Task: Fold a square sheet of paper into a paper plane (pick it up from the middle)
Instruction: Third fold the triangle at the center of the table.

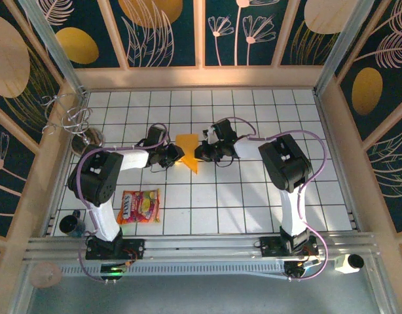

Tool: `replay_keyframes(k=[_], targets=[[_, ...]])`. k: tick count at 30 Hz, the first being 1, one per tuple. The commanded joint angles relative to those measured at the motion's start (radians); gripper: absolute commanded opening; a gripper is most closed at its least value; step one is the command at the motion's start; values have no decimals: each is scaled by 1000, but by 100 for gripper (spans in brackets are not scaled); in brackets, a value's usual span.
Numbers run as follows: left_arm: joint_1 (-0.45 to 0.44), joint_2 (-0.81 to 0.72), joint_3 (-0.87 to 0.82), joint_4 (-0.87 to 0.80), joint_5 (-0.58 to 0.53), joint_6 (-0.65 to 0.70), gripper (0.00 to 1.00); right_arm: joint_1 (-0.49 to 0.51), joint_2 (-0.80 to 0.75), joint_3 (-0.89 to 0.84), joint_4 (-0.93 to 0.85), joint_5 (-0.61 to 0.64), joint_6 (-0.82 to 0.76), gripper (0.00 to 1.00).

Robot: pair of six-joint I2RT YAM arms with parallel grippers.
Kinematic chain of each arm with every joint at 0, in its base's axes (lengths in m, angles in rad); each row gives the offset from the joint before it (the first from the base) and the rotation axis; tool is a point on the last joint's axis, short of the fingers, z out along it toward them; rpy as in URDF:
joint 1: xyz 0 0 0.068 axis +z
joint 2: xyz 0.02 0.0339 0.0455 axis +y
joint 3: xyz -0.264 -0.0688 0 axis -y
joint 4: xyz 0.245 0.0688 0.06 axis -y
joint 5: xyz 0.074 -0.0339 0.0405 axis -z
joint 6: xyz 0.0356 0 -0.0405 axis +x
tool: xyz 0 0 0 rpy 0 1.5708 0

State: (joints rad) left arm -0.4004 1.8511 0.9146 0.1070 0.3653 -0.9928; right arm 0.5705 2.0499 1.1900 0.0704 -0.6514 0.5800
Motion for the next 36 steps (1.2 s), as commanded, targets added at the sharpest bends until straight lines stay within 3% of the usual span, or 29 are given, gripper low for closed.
replay_keyframes(k=[1,11,18,36], targets=[[13,-48,22,-64,-9,20,27,6,-10,22,-24,47,-80,2],[47,-53,181,-128,24,161,33,6,-42,22,-118,5,-260,1],[38,25,247,-172,77,222,28,6,-67,-1,-185,-14,-304,1],[2,178,308,-332,-14,284,18,42,-48,45,-188,24,-347,1]])
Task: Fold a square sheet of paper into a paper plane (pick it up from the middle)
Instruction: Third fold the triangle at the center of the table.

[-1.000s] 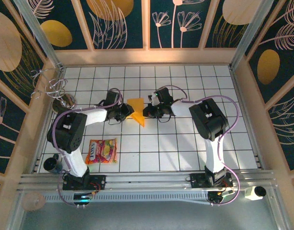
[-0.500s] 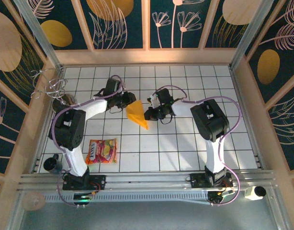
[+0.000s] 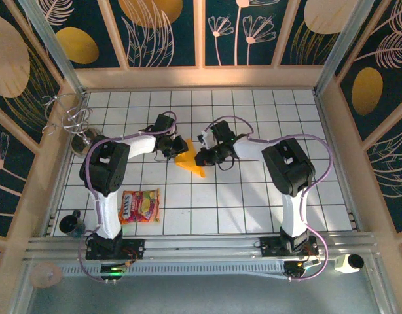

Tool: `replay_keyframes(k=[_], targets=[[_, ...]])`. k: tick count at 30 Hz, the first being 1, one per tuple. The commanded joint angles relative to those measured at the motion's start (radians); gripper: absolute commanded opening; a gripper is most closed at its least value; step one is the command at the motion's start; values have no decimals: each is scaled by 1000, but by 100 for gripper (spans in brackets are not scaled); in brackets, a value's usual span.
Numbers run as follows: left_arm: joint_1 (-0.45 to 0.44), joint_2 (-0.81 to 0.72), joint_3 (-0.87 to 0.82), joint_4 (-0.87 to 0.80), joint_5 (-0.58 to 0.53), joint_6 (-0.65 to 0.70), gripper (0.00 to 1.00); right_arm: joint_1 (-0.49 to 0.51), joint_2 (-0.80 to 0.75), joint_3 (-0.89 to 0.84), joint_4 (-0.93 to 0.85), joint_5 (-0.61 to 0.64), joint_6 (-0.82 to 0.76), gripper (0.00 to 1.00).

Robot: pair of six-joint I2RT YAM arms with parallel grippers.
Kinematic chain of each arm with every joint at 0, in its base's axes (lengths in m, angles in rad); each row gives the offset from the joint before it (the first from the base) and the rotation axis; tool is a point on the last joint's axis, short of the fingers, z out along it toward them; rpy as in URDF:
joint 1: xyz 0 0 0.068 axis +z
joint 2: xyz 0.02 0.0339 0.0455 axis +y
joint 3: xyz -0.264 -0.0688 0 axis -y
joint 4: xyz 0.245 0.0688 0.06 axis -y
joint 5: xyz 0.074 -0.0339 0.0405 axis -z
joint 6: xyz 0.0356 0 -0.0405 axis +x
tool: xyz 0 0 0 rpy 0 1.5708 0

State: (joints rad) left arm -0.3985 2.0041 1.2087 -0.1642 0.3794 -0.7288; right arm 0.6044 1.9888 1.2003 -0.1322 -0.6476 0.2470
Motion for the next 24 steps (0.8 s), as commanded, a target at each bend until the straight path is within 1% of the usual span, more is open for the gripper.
replay_keyframes(k=[1,9,24], targets=[[0,25,12,-64,-31,20,18,9,17,39,19,27,-11,1],[0,31,14,-69,-28,25,16,9,43,63,23,42,-14,1],[0,22,12,-51,5,20,16,15,75,87,-3,-24,-39,1]])
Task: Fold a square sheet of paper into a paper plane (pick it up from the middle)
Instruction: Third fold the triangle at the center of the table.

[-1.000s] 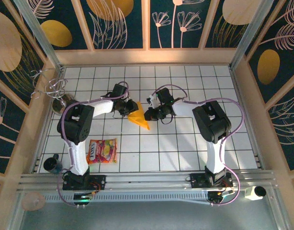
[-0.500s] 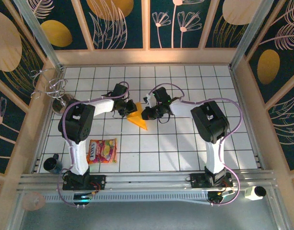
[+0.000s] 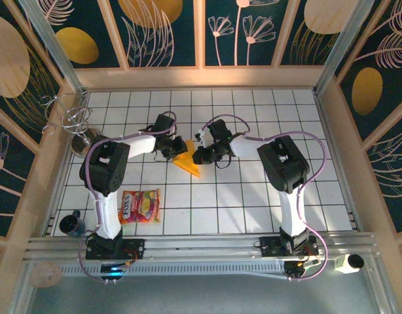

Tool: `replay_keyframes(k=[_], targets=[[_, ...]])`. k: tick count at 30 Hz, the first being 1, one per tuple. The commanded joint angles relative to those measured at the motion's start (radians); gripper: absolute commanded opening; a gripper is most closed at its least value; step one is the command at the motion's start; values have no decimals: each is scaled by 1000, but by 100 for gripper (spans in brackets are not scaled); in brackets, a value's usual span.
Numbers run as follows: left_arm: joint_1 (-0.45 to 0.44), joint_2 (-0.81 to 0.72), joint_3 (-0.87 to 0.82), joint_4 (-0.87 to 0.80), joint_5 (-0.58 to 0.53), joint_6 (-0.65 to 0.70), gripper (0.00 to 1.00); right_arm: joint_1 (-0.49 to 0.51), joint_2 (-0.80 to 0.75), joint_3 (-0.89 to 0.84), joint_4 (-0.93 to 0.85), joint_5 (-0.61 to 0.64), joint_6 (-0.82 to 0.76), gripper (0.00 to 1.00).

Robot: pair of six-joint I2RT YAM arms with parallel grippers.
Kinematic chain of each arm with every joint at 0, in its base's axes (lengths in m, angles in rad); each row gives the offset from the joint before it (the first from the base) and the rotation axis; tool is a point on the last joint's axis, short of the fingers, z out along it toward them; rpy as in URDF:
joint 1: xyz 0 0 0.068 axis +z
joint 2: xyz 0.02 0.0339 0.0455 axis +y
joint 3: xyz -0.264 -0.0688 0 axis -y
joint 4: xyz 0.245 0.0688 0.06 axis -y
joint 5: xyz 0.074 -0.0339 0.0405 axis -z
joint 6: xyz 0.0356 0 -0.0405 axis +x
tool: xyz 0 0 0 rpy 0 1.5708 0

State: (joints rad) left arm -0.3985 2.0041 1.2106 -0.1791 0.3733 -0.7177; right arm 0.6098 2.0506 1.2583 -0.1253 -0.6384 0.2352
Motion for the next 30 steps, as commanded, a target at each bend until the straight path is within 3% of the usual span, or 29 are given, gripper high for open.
replay_keyframes(k=[1,24,30], targets=[[-1,19,10,-34,12,8,16,13,13,28,-10,-35,-28,1],[0,-16,10,8,62,-21,12,20,57,43,-34,-23,-33,1],[9,-86,3,30,55,-31,16,19,65,42,-40,0,-29,1]])
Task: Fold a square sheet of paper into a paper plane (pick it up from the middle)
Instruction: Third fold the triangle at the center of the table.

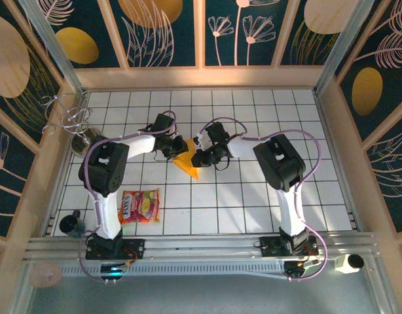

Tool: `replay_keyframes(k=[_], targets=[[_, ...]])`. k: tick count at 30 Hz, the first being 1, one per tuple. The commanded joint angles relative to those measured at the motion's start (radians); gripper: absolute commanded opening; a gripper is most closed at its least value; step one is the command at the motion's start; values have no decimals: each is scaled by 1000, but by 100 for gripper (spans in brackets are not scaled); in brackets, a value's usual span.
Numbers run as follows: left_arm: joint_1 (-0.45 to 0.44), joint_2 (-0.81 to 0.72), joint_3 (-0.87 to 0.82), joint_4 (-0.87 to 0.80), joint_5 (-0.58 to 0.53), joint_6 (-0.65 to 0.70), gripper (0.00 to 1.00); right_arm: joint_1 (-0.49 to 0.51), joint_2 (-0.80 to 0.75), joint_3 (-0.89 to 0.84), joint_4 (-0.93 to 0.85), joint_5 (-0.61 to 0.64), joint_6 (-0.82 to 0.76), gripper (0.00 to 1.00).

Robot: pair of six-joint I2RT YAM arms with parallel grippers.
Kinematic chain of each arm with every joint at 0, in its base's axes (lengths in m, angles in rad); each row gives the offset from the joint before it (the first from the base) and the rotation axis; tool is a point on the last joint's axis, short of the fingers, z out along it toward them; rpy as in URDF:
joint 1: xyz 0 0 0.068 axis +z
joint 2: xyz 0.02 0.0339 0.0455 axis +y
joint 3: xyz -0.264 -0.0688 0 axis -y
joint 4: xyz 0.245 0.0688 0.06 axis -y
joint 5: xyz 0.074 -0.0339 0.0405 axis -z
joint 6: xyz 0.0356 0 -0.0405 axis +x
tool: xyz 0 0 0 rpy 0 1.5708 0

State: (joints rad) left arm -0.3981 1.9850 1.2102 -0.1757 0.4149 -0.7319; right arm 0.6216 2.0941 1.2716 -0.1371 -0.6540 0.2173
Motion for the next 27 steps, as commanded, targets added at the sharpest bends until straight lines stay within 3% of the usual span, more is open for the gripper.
replay_keyframes(k=[1,9,14,20,27], targets=[[13,-76,-3,28,9,-19,17,7,21,28,-29,17,-11,1],[31,-194,-103,40,-27,-59,19,7,29,35,-36,27,-4,1],[-4,-264,-186,20,-50,-98,20,6,31,38,-43,39,8,1],[-65,-264,-271,109,-22,-192,20,5,38,41,-46,42,21,1],[-79,-223,-258,118,-31,-216,14,6,36,41,-52,45,18,1]])
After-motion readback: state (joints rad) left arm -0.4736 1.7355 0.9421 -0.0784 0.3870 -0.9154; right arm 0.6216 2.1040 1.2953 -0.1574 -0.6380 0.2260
